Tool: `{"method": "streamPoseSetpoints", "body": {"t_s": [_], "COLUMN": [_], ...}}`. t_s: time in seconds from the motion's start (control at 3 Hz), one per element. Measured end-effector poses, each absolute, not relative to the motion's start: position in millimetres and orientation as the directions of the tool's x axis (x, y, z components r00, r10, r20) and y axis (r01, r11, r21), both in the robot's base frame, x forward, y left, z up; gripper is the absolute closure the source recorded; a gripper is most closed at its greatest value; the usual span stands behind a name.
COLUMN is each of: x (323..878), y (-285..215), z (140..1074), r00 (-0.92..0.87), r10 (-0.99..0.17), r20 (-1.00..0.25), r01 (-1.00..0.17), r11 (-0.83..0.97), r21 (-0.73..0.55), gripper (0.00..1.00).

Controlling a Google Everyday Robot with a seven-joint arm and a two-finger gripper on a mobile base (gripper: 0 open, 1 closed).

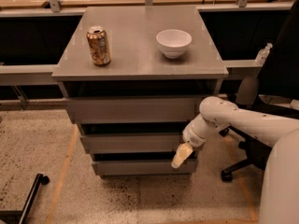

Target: Open middle drawer

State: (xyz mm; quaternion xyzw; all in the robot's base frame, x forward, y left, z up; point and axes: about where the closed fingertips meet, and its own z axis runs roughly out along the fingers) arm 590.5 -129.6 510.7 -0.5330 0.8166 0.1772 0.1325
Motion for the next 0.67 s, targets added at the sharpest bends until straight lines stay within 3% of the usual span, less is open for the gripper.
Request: {"method": "streamPoseSetpoints", "body": {"t_s": [0.67], "x": [614], "y": [-148], "z": [484], "r00": [-0.411], "r10": [-0.818], "r20": [-0.403], "r01": [-0.908], "r11": [0.404], "r21": [0.107], "gripper": [0.00]}}
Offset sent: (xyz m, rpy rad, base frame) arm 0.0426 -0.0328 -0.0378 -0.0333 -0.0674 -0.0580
